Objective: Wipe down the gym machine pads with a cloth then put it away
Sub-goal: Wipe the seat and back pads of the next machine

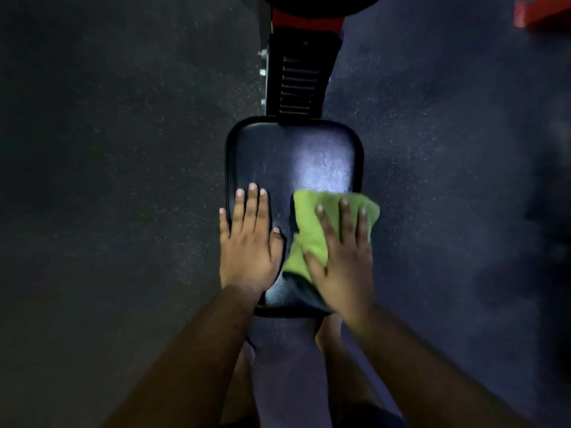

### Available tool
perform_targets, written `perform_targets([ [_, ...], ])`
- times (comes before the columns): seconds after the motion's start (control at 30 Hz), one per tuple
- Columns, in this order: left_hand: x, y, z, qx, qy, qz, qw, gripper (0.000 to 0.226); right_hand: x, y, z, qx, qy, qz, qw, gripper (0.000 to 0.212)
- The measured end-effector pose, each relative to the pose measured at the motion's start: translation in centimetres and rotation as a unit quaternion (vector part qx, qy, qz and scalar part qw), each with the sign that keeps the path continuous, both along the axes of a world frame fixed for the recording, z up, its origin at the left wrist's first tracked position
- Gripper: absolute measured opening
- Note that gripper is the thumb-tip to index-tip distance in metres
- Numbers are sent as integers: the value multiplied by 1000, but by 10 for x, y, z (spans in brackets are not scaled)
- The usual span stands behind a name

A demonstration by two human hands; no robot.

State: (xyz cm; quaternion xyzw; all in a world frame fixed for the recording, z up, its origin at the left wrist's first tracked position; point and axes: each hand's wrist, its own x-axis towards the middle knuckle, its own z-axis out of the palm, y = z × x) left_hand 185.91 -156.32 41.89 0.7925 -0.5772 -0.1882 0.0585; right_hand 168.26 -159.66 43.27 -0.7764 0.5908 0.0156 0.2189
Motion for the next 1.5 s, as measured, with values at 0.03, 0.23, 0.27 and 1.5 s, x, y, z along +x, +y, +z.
perform_targets([
  [0.03,0,0,-1,4,-1,0,1000,69,-6,15,0,20,-1,3,1000,79],
  [0.23,-1,-1,-3,-3,3,-1,1000,68,44,-127,-11,21,58,26,998,76],
  [0.27,-1,1,-4,-3,4,-3,1000,67,55,-144,-12,25,69,12,997,76],
  [1.5,54,33,10,-76,481,171,857,72,93,-31,6,-11,118,148,982,79],
])
